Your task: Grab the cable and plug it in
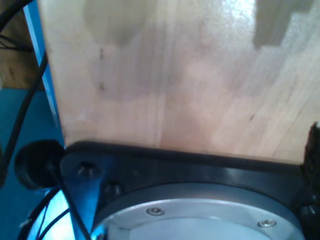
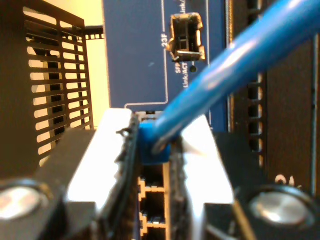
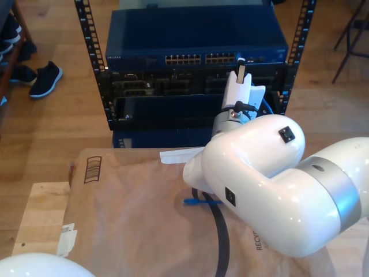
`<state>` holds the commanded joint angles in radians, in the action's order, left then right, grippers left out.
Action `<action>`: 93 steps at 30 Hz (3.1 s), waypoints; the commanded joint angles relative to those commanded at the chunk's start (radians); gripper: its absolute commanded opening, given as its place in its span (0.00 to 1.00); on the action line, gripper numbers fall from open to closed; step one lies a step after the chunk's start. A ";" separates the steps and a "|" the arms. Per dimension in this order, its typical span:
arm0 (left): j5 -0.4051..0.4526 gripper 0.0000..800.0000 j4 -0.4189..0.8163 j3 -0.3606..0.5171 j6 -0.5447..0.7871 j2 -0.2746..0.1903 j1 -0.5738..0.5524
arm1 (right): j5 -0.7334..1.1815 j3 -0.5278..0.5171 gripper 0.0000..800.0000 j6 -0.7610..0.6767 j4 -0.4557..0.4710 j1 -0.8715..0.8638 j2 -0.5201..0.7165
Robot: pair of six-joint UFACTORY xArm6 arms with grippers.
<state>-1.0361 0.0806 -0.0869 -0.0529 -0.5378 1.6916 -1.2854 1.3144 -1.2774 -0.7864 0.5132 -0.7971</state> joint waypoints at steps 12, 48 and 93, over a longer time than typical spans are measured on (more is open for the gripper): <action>0.000 1.00 0.000 0.002 0.000 0.000 0.002 | 0.000 0.017 0.00 -0.003 0.002 0.002 -0.002; -0.002 1.00 0.000 0.000 0.000 0.000 0.002 | 0.112 -0.379 0.58 -0.003 0.192 0.012 0.330; -0.002 1.00 0.000 0.002 0.000 0.000 0.002 | 0.671 -0.733 0.88 -0.021 1.280 -0.776 0.853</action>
<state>-1.0376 0.0806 -0.0853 -0.0529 -0.5378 1.6932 -0.6149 0.5809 -1.2988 0.4933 -0.2631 0.0560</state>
